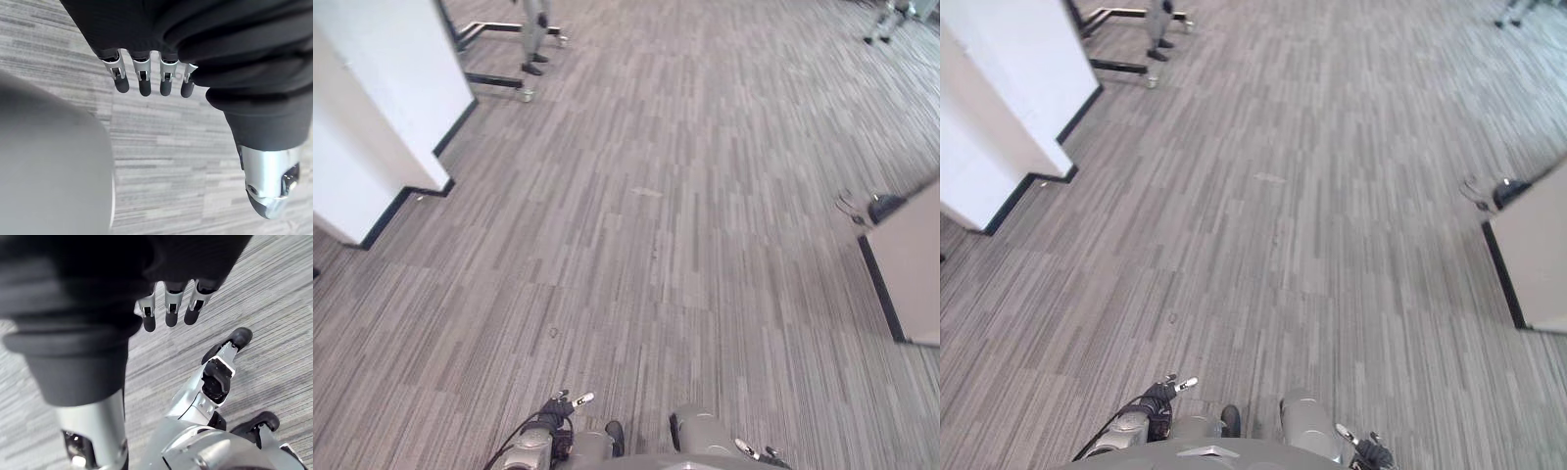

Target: Organize washtable

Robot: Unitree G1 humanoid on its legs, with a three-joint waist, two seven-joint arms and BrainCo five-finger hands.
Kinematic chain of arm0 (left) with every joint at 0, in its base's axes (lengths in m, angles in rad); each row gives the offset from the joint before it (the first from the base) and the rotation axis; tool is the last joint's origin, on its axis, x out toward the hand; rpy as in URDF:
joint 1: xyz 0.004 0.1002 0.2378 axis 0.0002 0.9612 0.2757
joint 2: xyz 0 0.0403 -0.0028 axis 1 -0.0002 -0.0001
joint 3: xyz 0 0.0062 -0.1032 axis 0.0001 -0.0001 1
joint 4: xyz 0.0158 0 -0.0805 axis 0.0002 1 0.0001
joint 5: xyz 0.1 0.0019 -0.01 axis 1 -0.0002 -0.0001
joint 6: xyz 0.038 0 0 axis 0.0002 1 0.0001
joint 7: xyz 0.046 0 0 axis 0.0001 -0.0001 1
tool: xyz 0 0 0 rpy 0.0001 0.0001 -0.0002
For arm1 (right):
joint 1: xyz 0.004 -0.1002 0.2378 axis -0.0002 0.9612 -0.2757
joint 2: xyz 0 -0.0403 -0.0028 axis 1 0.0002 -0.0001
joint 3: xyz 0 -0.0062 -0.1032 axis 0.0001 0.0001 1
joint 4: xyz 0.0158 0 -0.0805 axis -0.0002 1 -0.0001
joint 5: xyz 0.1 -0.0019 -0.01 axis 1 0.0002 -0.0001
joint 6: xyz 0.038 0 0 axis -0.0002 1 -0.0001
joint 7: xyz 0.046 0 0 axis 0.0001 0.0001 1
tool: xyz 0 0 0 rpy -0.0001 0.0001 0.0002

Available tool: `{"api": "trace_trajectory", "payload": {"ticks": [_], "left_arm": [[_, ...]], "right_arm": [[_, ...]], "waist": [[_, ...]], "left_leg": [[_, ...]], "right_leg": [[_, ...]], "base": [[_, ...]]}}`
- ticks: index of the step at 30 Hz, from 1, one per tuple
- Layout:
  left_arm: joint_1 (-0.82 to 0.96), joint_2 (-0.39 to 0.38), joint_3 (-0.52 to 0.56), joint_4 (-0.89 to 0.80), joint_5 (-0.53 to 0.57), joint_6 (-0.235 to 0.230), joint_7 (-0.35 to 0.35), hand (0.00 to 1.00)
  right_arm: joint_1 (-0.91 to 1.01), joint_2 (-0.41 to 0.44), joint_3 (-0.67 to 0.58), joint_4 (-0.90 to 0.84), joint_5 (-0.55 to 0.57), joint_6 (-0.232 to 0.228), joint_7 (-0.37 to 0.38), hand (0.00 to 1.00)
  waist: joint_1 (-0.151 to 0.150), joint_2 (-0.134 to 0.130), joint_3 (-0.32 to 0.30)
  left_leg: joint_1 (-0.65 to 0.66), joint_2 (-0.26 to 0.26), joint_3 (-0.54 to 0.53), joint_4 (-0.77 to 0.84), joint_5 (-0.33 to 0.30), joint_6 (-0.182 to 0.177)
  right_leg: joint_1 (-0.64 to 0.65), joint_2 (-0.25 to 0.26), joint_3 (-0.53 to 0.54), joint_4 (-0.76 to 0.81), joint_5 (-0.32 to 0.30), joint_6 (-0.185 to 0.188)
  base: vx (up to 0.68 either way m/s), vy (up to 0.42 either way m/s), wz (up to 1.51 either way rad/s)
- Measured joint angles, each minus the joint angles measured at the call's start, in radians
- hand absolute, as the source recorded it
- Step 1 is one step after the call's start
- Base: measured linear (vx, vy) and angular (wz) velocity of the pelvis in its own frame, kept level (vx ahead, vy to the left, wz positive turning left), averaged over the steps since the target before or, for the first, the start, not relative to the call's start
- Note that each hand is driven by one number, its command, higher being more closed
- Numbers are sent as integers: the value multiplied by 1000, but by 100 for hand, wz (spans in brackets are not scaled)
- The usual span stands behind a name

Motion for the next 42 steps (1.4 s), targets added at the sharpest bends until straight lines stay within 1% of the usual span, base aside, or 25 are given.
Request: {"api": "trace_trajectory", "payload": {"ticks": [5, 6, 7, 9, 10, 11, 13, 15, 17, 18, 19, 20, 22, 23, 24, 26, 28, 29, 32, 34, 35, 36, 38, 40, 42], "left_arm": [[-15, -45, 65, -15, 0, -1, 11, 0], [-20, -49, 66, -16, 2, -1, 9, 0], [-16, -69, 68, -13, 3, -3, 4, 0], [-16, -106, 99, -7, 3, -2, -6, 0], [-15, -146, 132, -5, 2, 0, -10, 0], [-9, -145, 136, 1, 2, -1, -17, 0], [-6, -143, 166, -5, -1, -1, -13, 0], [-6, -113, 172, -48, -1, -9, -10, 0], [-7, -107, 200, -73, -3, -24, -7, 0], [-6, -107, 206, -78, -10, -30, -4, 0], [-5, -106, 216, -84, -31, -35, 4, 0], [0, -101, 218, -84, -39, -39, 15, 0], [26, -83, 218, -73, -37, -39, 21, 0], [23, -67, 218, -47, -36, -38, 25, 0], [24, -47, 222, -27, -36, -28, 27, 0], [5, -3, 205, 2, -35, -8, 28, 0], [-5, 3, 161, 27, -34, 6, 30, 0], [-20, -9, 119, 34, -35, 7, 29, 0], [-61, -41, 99, 28, -38, 3, 31, 0], [-90, -54, 91, 9, -38, -5, 34, 0], [-92, -54, 91, -3, -38, -11, 33, 0], [-92, -57, 92, -9, -38, -13, 33, 0], [-78, -103, 145, -11, -38, -14, 33, 0], [-42, -126, 202, -12, -38, -12, 33, 0], [0, -119, 202, -23, -37, -11, 29, 0]], "right_arm": [[33, 4, -16, 12, 0, -7, -3, 0], [48, 12, -35, 12, 0, -6, -3, 0], [72, 26, -71, 12, 1, -3, -5, 0], [109, 38, -99, 6, 3, 1, -5, 0], [117, 15, -97, -1, 7, 2, -4, 0], [110, -6, -94, -21, 25, 3, -4, 0], [63, -15, -63, -30, 39, -3, -4, 0], [18, -24, 15, -36, 38, -7, -3, 0], [-15, -36, 90, -73, 39, -11, -4, 0], [-21, -37, 103, -79, 40, -12, -4, 0], [-31, -41, 119, -81, 40, -16, -4, 0], [-30, -43, 125, -83, 40, -25, -4, 0], [6, -46, 144, -93, 39, -25, -5, 0], [36, -40, 145, -95, 39, -19, -6, 0], [52, -23, 148, -94, 40, -18, -4, 0], [63, 24, 106, -65, 45, -20, 0, 0], [63, 22, 92, -40, 47, -20, 4, 0], [57, 15, 68, -34, 48, -23, 6, 0], [73, 1, 61, -24, 47, -21, 7, 0], [73, -2, 50, -21, 48, -19, 6, 0], [75, -2, 31, -16, 48, -18, 6, 0], [79, -2, 18, -6, 48, -18, 6, 0], [68, -16, -10, 2, 48, -8, 5, 0], [62, -26, -1, -22, 48, -7, 6, 0], [32, -41, 15, -33, 48, -9, 8, 0]], "waist": [[-3, 8, 1], [-15, 16, -3], [-46, 31, -6], [-60, 14, -16], [-58, 75, -3], [-50, 95, -9], [-24, 97, 0], [16, 71, 9], [41, 50, 15], [46, 45, 11], [62, 38, 7], [81, 35, 2], [79, 34, -25], [80, 7, -37], [76, -19, -55], [26, -58, -47], [12, -60, -40], [9, -31, -30], [-14, 2, -24], [-25, 20, -24], [-34, 22, -24], [-41, 21, -27], [-43, 62, -16], [-28, 80, -12], [0, 66, 5]], "left_leg": [[167, -13, 2, -102, -65, -2], [212, -13, -19, -119, -70, -7], [251, -16, -40, -106, -83, -50], [236, -54, 8, 115, -111, -99], [162, -20, 50, 396, -80, -162], [50, 31, 96, 674, 33, -284], [-80, 115, 108, 983, 90, -314], [-171, 158, 98, 1067, 62, -266], [-287, 227, 109, 863, 7, -175], [-299, 236, 118, 755, -2, -163], [-299, 238, 121, 492, -2, -164], [-292, 237, 102, 283, 14, -184], [-290, 240, 124, 276, 68, -205], [-276, 217, 158, 350, 21, -184], [-252, 189, 176, 366, -27, -163], [-154, 126, 181, 313, -65, -124], [-38, 113, 191, 203, -70, -117], [62, 117, 193, 99, -65, -118], [206, 113, 191, -44, -62, -123], [266, 111, 188, -108, -65, -126], [275, 107, 177, -97, -68, -132], [274, 109, 161, -56, -70, -135], [175, 179, 138, 324, -16, -185], [32, 236, 99, 716, 140, -218], [-86, 211, 14, 996, 149, -226]], "right_leg": [[-80, 98, -190, -320, -18, 15], [-83, 131, -201, -379, -9, -1], [-71, 155, -207, -422, 27, -72], [0, 144, -212, -519, 122, -144], [45, 146, -231, -470, 80, -191], [105, 150, -196, -470, 23, -191], [223, 158, -146, -507, -5, -197], [340, 126, -68, -560, -29, -187], [461, 61, 6, -649, -35, -177], [476, 39, 28, -658, -43, -163], [493, -4, 66, -655, -76, -124], [514, -40, 109, -650, -148, -91], [563, -93, 137, -616, -278, -21], [554, -118, 154, -487, -295, -7], [467, -127, 154, -277, -239, 28], [279, -124, 109, 118, -30, 37], [150, -103, 23, 180, -78, -2], [76, -77, -60, 86, -95, -4], [0, -33, -145, -190, -95, -10], [-35, -8, -173, -403, -40, -16], [-36, 7, -167, -495, 73, -42], [-18, 4, -157, -493, 127, -61], [65, 12, -187, -456, 48, -103], [153, 39, -193, -460, -4, -138], [319, 57, -161, -522, -21, -159]], "base": [[440, 15, 16], [353, -161, 69], [567, -154, 107], [644, -42, 86], [740, -27, 32], [717, -46, 8], [443, -189, -42], [130, -182, -67], [-64, -45, -63], [-154, 33, -76], [-129, 70, -106], [-130, 74, -116], [124, 138, -86], [498, 155, -53], [676, 104, -21], [677, 58, 20], [605, 61, 2], [426, 60, -18], [54, 20, 2], [65, -72, 21], [234, -156, 41], [459, -288, 50], [436, -336, 28], [169, -254, -15], [19, -198, -30]]}}
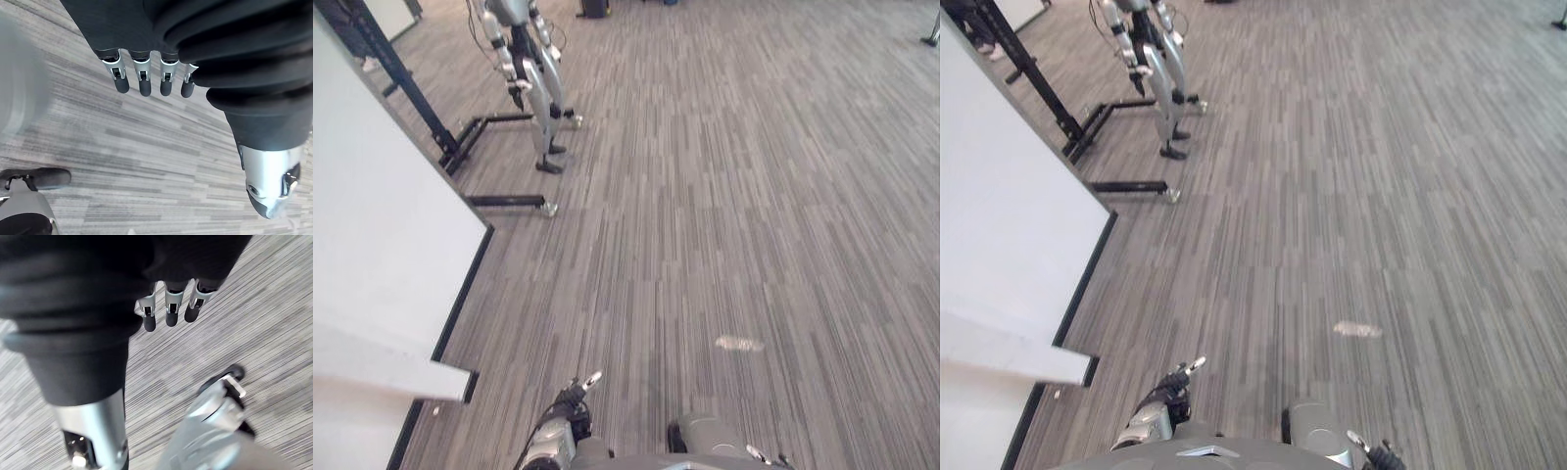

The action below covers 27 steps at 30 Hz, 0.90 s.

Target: Organize washtable

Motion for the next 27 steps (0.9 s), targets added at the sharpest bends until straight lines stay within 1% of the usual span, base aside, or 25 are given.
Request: {"api": "trace_trajectory", "payload": {"ticks": [1, 2, 3, 4, 6, 7, 8, 9, 10, 11, 12, 13, 14, 15, 16, 17, 18, 19, 20, 21, 22, 23, 25, 26, 27], "left_arm": [[0, 5, 0, -4, 0, -2, -1, 0], [4, 11, 1, -10, 1, -4, -1, 0], [6, 13, 3, -26, 1, -8, -1, 0], [7, 17, 15, -37, 1, -22, 0, 0], [17, 29, 34, -43, 0, -24, 0, 0], [29, 27, 40, -40, 0, -23, 1, 0], [41, 33, 39, -30, 0, -22, 2, 0], [46, 40, 39, -20, 1, -19, 2, 0], [64, 51, 52, -20, -5, -18, 1, 0], [66, 59, 58, -19, 0, -18, 1, 0], [62, 75, 58, -4, 2, -17, 1, 0], [47, 87, 56, 7, 3, -16, 1, 0], [23, 103, 46, 15, 2, -5, 2, 0], [16, 107, 30, 16, 2, 3, 2, 0], [6, 102, 1, 15, -1, 8, 4, 0], [-11, 83, -39, 14, -3, 8, 5, 0], [-19, 72, -60, 11, -5, 7, 5, 0], [-24, 44, -86, -6, -26, 5, 5, 0], [-21, 21, -91, -29, -45, -3, 7, 0], [-18, 10, -94, -37, -51, -8, 8, 0], [-10, 1, -96, -47, -64, -22, 9, 0], [-11, -9, -93, -30, -66, -24, 12, 0], [16, -26, -82, -20, -66, -20, 11, 0], [37, -27, -70, -16, -69, -20, 10, 0], [35, -27, -65, -9, -69, -20, 10, 0]], "right_arm": [[-6, -4, 11, -1, 0, -1, -2, 0], [-21, -9, 32, -5, 0, -1, -2, 0], [-28, -17, 59, -21, 1, -2, -3, 0], [-38, -20, 76, -46, 2, -4, -2, 0], [-53, -18, 101, -68, 17, -14, -3, 0], [-53, -11, 91, -71, 22, -15, -2, 0], [-36, -7, 100, -72, 28, -18, -8, 0], [-22, -8, 118, -76, 28, -17, -11, 0], [5, -3, 151, -76, 28, -12, -11, 0], [27, 1, 169, -74, 28, -11, -11, 0], [46, 13, 186, -64, 27, -9, -9, 0], [53, 36, 182, -63, 26, -8, -6, 0], [58, 48, 173, -62, 23, -9, 2, 0], [62, 48, 174, -57, 20, -9, 6, 0], [65, 45, 173, -43, 20, -9, 10, 0], [68, 42, 157, -38, 21, -9, 10, 0], [68, 40, 145, -39, 20, -10, 10, 0], [67, 39, 130, -39, 21, -12, 9, 0], [71, 38, 118, -37, 21, -12, 7, 0], [73, 39, 118, -37, 21, -11, 7, 0], [81, 43, 116, -32, 21, -12, 7, 0], [68, 40, 100, -6, 21, -11, 8, 0], [67, 29, 95, 2, 21, -12, 7, 0], [67, 8, 82, 14, 20, -11, 8, 0], [66, 2, 65, 16, 20, -11, 9, 0]], "waist": [[5, -5, 1], [17, -11, 0], [33, -11, -1], [55, -14, -2], [59, -20, -1], [51, -20, -2], [57, -24, -4], [60, -24, -5], [58, -46, -19], [56, -73, -42], [66, -101, -67], [71, -121, -58], [53, -138, -51], [45, -138, -48], [41, -137, -47], [42, -124, -48], [42, -115, -52], [40, -100, -46], [35, -90, -54], [33, -92, -55], [29, -112, -67], [27, -102, -75], [33, -61, -96], [43, -35, -110], [44, -26, -114]], "left_leg": [[-25, -3, 0, 18, -1, 2], [-67, -2, 12, 14, -11, 17], [-112, 4, 30, -31, -24, 39], [-165, 6, 48, -154, -50, 58], [-174, 0, 73, -482, -80, 56], [-149, -16, 64, -690, -71, 53], [-115, -32, 60, -860, -38, 64], [-101, -30, 79, -881, -26, 85], [-101, -51, 84, -843, 19, 78], [-99, -71, 105, -829, -8, 70], [-70, -96, 137, -838, -38, 75], [-26, -114, 154, -847, -63, 77], [18, -134, 143, -863, -84, 89], [39, -139, 135, -867, -92, 91], [72, -140, 119, -871, -98, 91], [113, -136, 98, -887, -99, 92], [130, -133, 89, -897, -99, 92], [164, -125, 70, -927, -99, 92], [195, -120, 62, -956, -98, 88], [207, -121, 57, -964, -99, 78], [219, -130, 39, -980, -125, 51], [233, -113, 12, -988, -134, 39], [248, -76, 6, -1011, -124, 23], [252, -44, 11, -1033, -110, 2], [259, -38, 7, -1043, -103, -1]], "right_leg": [[40, 0, 19, -21, 0, 0], [88, -3, 46, -53, 0, -1], [119, -3, 76, -80, -3, -4], [152, -12, 104, -114, -14, -1], [194, -30, 133, -150, -56, 27], [209, -34, 143, -149, -83, 43], [229, -44, 161, -126, -139, 51], [245, -44, 179, -96, -181, 55], [261, -62, 205, -62, -232, 73], [256, -82, 214, -32, -242, 87], [196, -99, 231, 115, -229, 112], [95, -93, 239, 356, -133, 193], [-5, -84, 229, 585, 43, 244], [-45, -81, 230, 668, 51, 240], [-97, -64, 229, 740, 30, 229], [-154, -60, 226, 744, -3, 224], [-182, -66, 221, 716, -17, 214], [-208, -93, 209, 604, -45, 197], [-198, -115, 211, 395, -50, 200], [-174, -128, 223, 263, -32, 207], [-141, -153, 249, 55, 65, 224], [-124, -155, 225, 58, 23, 229], [-105, -123, 205, 22, 25, 220], [-88, -97, 189, -10, 36, 203], [-76, -90, 181, -22, 39, 198]], "base": [[-76, -78, -26], [-141, -2, -37], [-261, 22, -67], [-330, 41, -80], [-369, 56, -71], [-352, 125, -65], [-232, 188, -61], [28, 220, -69], [262, 154, -47], [467, 71, -53], [430, 36, -54], [359, 60, -34], [179, 87, 2], [76, 84, 43], [-9, 115, 45], [-53, 126, 42], [-132, 182, 54], [-192, 191, 68], [-223, 189, 75], [-256, 101, 83], [-114, -75, 77], [-31, -155, 70], [118, -212, 19], [122, -198, -2], [136, -209, 11]]}}
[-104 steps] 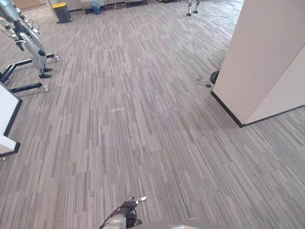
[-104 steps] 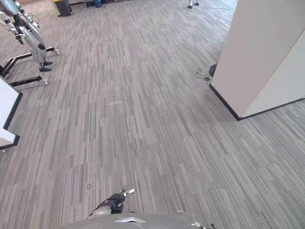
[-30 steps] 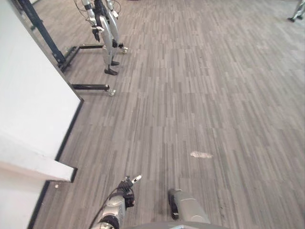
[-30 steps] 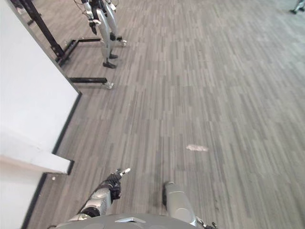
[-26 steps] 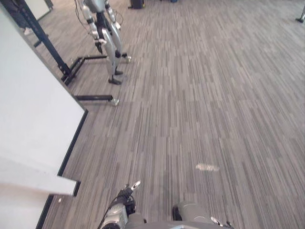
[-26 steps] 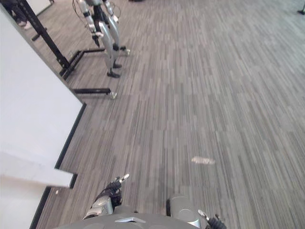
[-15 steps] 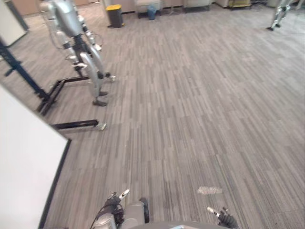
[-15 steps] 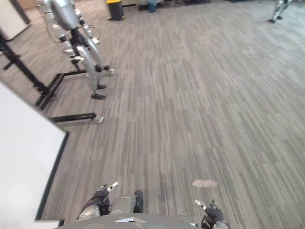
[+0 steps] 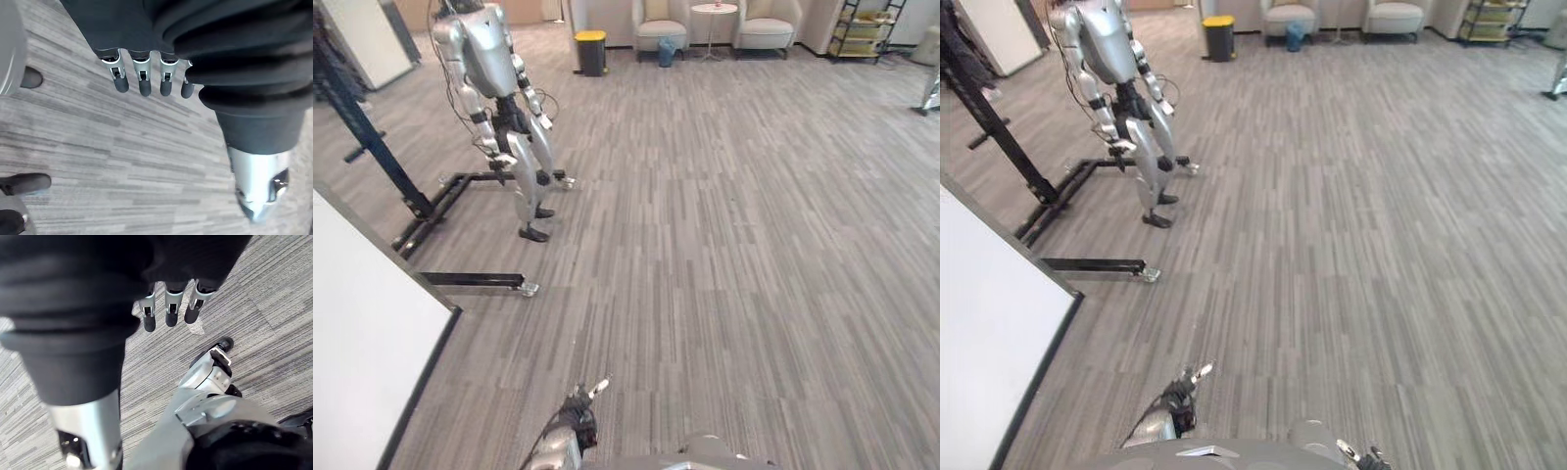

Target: Organize washtable

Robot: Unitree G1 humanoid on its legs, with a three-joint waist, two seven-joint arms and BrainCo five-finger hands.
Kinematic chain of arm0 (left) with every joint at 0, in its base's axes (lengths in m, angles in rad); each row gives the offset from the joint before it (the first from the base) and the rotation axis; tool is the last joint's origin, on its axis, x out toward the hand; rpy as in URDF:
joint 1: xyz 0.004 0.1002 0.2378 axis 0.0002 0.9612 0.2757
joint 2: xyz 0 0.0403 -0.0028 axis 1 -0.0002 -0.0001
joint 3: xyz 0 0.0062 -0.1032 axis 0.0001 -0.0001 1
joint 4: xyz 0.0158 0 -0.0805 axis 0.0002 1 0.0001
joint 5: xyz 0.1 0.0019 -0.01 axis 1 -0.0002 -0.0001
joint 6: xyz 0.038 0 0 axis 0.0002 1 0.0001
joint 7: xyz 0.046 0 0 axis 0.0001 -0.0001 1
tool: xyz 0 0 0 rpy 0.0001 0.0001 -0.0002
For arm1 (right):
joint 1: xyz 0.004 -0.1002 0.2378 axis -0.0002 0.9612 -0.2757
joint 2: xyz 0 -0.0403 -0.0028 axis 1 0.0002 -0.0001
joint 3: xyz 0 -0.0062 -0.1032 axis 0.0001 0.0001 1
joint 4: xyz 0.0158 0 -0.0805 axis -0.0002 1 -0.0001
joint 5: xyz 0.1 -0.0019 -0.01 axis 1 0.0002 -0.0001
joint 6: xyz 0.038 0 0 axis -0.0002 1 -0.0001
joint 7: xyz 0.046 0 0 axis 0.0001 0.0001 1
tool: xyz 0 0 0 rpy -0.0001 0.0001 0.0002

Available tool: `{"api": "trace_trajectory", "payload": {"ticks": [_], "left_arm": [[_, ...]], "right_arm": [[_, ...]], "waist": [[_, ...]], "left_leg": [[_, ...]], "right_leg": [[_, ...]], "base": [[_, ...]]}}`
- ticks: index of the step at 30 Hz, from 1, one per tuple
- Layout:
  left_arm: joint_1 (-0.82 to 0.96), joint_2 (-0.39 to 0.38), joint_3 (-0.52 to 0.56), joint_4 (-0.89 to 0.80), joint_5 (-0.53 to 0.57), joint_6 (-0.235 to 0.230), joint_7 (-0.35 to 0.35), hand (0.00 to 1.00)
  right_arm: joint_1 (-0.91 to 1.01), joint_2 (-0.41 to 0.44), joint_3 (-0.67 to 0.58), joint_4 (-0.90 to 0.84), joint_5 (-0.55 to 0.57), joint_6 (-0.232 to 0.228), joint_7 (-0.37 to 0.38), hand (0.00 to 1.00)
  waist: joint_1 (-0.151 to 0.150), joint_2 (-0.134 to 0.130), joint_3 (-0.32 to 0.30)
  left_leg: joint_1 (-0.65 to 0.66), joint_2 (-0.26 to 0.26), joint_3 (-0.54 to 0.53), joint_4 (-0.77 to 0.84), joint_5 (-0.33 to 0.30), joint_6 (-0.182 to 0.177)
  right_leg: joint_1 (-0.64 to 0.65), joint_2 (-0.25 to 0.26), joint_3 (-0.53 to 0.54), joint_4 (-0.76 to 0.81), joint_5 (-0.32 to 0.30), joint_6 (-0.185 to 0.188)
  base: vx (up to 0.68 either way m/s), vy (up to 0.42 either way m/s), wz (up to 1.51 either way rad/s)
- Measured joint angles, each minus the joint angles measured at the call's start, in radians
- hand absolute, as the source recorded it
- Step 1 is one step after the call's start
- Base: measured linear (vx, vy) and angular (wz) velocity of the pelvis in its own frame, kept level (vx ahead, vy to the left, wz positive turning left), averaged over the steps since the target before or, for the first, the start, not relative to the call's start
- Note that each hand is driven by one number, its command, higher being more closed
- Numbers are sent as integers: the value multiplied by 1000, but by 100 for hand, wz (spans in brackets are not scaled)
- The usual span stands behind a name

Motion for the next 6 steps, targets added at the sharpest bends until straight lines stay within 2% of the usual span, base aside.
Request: {"api": "trace_trajectory", "payload": {"ticks": [1, 3, 6], "left_arm": [[-4, 3, 8, 33, -3, -1, -1, 0], [-10, 11, 5, 66, -10, -6, -8, 0], [-11, 23, 5, 92, -10, -6, -22, 0]], "right_arm": [[-6, -1, -49, 28, 1, -2, -1, 0], [-9, -8, -97, 70, 1, -1, -2, 0], [-30, -25, -146, 113, 1, -1, -1, 0]], "waist": [[-2, 8, 2], [-5, 7, 2], [-18, 10, 5]], "left_leg": [[25, 10, -13, -20, 22, 0], [62, 14, -34, -50, 53, 5], [81, 16, -50, -89, 68, 2]], "right_leg": [[34, 6, -14, -19, 6, -9], [81, 9, -28, -55, 12, -19], [94, 14, -23, -83, 23, -25]], "base": [[75, -127, 21], [31, -111, 21], [-29, -31, -3]]}}
